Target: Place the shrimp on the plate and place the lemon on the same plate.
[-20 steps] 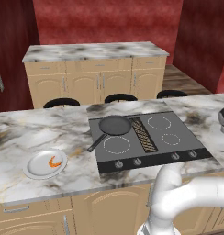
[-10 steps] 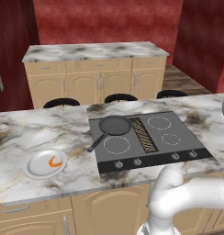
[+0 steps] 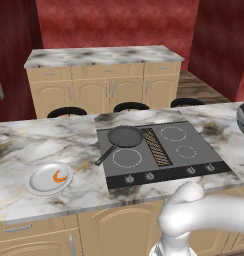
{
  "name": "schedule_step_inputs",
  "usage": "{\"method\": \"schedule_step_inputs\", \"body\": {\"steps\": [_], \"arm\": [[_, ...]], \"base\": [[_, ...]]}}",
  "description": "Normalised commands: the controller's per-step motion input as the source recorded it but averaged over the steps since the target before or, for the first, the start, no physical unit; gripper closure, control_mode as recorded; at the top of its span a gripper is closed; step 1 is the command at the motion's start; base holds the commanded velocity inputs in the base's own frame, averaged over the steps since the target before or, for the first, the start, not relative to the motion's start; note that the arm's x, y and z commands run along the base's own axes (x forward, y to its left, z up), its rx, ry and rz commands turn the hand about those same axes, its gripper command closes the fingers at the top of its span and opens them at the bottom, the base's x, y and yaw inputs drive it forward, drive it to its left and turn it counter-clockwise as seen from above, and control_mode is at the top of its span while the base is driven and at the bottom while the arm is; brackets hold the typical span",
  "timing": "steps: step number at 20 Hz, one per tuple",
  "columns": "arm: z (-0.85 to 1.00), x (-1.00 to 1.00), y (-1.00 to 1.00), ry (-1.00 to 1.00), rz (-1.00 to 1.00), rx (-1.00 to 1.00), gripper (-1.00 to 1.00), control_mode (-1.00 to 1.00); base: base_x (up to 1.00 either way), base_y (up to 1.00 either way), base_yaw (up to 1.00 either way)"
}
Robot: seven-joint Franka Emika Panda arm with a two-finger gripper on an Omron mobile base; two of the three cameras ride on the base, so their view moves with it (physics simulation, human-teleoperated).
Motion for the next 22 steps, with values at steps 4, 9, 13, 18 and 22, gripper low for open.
{"method": "schedule_step_inputs", "body": {"steps": [4, 9, 13, 18, 22], "arm": [[0.39, -0.18, 0.49, 0.03, 0.39, -0.13, 1.00, -1.00], [0.35, -0.16, 0.53, 0.02, 0.46, -0.10, 1.00, -1.00], [0.28, -0.12, 0.50, 0.06, 0.53, -0.07, 1.00, -1.00], [0.27, -0.04, 0.49, 0.12, 0.57, -0.04, 1.00, -1.00], [0.25, 0.00, 0.49, 0.17, 0.54, -0.03, 1.00, -1.00]], "base": [[0.00, 0.00, 0.00], [0.00, 0.00, 0.00], [0.00, 0.00, 0.00], [0.00, 0.00, 0.00], [0.00, 0.00, 0.00]]}}
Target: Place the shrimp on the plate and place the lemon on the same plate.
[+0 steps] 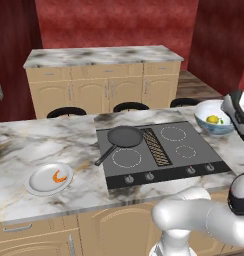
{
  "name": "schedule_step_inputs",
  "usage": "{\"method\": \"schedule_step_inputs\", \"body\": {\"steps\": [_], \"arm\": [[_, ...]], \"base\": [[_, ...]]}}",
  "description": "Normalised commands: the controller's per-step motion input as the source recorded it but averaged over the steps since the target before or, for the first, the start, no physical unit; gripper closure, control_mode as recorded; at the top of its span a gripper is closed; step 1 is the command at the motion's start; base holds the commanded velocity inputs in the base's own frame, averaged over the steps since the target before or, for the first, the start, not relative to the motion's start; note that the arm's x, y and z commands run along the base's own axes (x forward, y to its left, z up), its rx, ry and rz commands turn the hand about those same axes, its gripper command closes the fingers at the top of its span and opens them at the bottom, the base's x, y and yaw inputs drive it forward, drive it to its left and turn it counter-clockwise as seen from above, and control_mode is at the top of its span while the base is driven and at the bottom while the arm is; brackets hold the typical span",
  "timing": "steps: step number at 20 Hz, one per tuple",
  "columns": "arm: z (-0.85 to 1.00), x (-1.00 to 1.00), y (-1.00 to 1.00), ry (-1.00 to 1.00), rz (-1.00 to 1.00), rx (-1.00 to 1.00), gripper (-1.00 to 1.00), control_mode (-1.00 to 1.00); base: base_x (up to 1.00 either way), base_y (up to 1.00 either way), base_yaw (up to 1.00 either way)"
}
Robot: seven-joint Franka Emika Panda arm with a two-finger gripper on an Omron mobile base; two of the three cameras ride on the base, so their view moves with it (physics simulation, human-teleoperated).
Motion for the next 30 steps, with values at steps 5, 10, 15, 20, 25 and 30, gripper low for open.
{"method": "schedule_step_inputs", "body": {"steps": [5, 10, 15, 20, 25, 30], "arm": [[0.26, 0.00, 0.49, 0.04, 0.51, -0.01, 1.00, -1.00], [0.21, 0.00, 0.52, 0.01, 0.54, 0.00, 1.00, -1.00], [0.19, 0.08, 0.57, 0.06, 0.49, 0.00, 1.00, -1.00], [0.16, 0.17, 0.59, 0.08, 0.39, 0.00, 1.00, -1.00], [0.08, 0.08, 0.62, 0.06, 0.37, 0.00, 1.00, -1.00], [0.00, 0.00, 0.67, 0.00, 0.31, 0.00, 1.00, -1.00]], "base": [[0.00, 0.00, 0.00], [0.00, 0.00, 0.00], [0.00, 0.00, 0.00], [0.00, 0.00, 0.00], [0.00, 0.00, 0.00], [0.00, 0.00, 0.00]]}}
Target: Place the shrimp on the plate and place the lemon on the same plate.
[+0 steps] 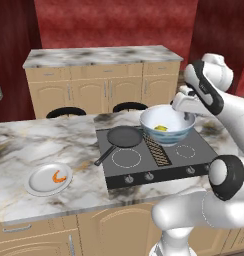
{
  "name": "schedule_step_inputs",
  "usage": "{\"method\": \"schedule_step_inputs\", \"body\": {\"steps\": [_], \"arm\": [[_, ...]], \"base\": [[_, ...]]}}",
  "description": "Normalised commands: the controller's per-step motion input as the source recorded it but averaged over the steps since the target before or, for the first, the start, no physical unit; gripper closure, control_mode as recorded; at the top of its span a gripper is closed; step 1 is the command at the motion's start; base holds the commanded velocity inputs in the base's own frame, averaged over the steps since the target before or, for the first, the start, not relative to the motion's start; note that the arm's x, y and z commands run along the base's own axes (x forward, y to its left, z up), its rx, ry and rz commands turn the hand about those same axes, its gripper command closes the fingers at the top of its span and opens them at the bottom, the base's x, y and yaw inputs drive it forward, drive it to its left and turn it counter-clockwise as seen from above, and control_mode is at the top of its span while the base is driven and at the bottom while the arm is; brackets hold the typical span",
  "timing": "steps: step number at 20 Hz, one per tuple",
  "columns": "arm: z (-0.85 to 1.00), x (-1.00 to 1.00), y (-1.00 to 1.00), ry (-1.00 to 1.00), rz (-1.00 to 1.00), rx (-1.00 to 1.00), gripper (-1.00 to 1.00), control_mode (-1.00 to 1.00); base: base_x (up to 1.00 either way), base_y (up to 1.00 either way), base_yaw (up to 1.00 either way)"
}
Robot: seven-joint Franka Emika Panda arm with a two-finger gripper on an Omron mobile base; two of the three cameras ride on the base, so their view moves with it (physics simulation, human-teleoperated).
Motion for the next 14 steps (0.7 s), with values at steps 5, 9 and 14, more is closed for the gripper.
{"method": "schedule_step_inputs", "body": {"steps": [5, 9, 14], "arm": [[0.03, 0.01, 0.58, 0.00, 0.27, 0.02, 1.00, -1.00], [0.01, 0.02, 0.60, 0.08, 0.23, 0.06, 1.00, -1.00], [0.02, 0.03, 0.60, 0.05, 0.15, 0.07, 1.00, -1.00]], "base": [[0.00, 0.00, 0.00], [0.00, 0.00, 0.00], [0.00, 0.00, 0.00]]}}
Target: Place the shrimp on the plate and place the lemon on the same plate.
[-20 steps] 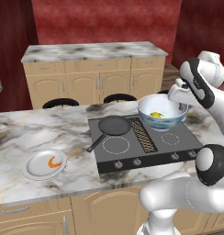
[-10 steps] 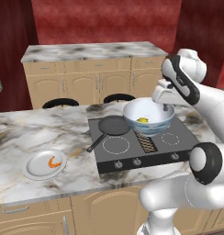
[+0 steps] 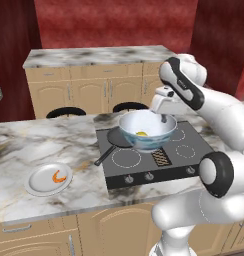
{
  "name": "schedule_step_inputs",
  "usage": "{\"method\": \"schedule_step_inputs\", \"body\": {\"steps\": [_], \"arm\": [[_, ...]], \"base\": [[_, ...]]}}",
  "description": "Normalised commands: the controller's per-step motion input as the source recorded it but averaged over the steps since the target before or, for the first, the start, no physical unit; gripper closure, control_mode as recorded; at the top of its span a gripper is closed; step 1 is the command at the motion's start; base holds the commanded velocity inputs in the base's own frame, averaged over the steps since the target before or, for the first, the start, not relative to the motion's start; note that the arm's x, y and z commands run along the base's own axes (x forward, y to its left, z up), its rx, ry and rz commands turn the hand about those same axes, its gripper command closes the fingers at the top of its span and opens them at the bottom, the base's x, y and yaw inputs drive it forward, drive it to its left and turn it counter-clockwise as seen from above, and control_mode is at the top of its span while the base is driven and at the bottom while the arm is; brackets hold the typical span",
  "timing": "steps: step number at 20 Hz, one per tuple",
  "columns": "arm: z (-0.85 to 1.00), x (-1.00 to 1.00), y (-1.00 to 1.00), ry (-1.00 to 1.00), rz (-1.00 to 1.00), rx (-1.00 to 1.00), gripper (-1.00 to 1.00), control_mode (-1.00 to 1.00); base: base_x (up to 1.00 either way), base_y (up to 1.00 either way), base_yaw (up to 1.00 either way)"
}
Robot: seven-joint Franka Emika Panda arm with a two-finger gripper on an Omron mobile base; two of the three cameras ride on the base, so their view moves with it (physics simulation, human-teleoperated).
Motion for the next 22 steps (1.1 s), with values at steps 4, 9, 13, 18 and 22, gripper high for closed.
{"method": "schedule_step_inputs", "body": {"steps": [4, 9, 13, 18, 22], "arm": [[0.02, 0.00, 0.64, 0.00, 0.08, 0.01, 1.00, -1.00], [0.01, 0.00, 0.64, 0.00, 0.00, 0.00, 1.00, -1.00], [-0.01, 0.00, 0.61, 0.00, -0.04, 0.00, 1.00, -1.00], [-0.03, 0.00, 0.59, -0.01, -0.09, -0.02, 1.00, -1.00], [0.00, 0.00, 0.54, -0.02, -0.07, -0.14, 1.00, -1.00]], "base": [[0.00, 0.00, 0.00], [0.00, 0.00, 0.00], [0.00, 0.00, 0.00], [0.00, 0.00, 0.00], [0.00, 0.00, 0.00]]}}
